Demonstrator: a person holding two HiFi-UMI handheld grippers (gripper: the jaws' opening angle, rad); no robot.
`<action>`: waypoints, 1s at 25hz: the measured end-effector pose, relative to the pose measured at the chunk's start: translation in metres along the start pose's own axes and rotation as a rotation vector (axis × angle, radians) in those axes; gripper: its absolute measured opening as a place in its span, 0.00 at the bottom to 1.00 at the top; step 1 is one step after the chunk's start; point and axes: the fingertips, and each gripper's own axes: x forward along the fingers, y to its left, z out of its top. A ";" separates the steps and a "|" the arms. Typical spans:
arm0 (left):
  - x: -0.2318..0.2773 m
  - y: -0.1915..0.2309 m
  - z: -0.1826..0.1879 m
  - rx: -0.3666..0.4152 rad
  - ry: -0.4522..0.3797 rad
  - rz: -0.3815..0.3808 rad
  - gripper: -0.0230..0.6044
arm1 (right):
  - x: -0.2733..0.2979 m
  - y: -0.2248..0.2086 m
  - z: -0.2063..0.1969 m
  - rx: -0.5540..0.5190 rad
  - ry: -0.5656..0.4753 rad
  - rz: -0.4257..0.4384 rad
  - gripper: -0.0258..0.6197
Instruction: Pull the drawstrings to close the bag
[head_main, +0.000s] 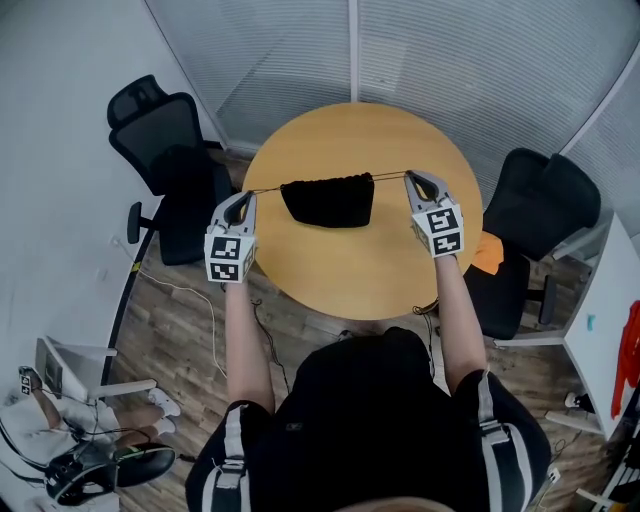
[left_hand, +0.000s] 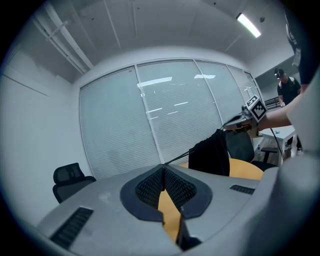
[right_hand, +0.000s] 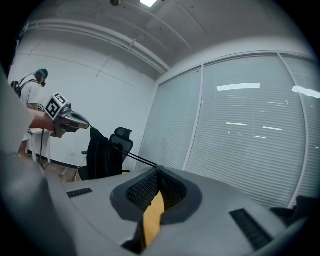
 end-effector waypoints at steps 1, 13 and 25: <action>0.002 0.002 -0.003 -0.003 0.003 -0.005 0.06 | 0.001 -0.001 -0.003 0.006 0.007 -0.008 0.13; 0.012 0.033 -0.020 -0.059 0.010 0.036 0.06 | 0.023 -0.012 -0.009 0.017 0.030 -0.033 0.13; 0.006 0.054 -0.035 -0.099 0.024 0.090 0.06 | 0.037 -0.014 -0.018 0.036 0.035 -0.033 0.13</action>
